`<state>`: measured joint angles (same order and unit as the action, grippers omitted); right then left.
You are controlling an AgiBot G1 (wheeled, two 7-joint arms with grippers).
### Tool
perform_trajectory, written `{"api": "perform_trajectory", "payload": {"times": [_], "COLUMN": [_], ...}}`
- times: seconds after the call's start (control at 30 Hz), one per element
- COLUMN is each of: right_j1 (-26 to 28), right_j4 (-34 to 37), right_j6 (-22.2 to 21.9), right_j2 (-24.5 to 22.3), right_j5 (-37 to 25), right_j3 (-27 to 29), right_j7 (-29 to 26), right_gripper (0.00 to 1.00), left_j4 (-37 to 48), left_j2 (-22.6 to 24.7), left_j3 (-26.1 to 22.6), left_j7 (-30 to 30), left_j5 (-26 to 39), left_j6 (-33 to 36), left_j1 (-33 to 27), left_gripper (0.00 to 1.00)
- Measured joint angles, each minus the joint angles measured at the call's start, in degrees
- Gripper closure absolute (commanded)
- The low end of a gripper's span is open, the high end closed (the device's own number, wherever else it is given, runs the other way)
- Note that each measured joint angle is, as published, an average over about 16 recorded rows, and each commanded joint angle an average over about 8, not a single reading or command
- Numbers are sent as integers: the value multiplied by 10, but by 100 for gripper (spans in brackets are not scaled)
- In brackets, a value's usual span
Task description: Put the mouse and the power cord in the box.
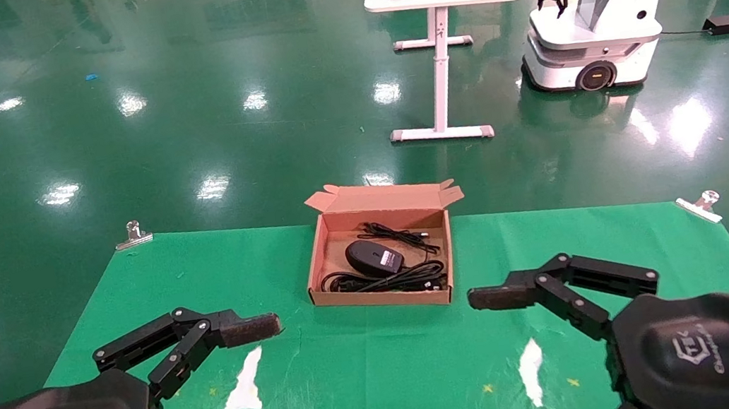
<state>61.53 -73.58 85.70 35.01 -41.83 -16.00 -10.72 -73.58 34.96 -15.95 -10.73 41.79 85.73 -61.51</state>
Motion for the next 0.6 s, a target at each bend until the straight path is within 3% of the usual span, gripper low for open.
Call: {"api": "perform_trajectory", "payload": {"times": [0.6], "right_j1": [0], "right_j4": [1], "right_j6": [-1], "right_j2": [0], "right_j5": [-1], "right_j3": [0], "right_j7": [0], "right_gripper": [0], "left_j4": [0], "left_j2": [0], "left_j3": [-1], "left_j7": [0], "left_j5": [0], "left_j6": [0], "left_j1": [0], "left_gripper": [0]}}
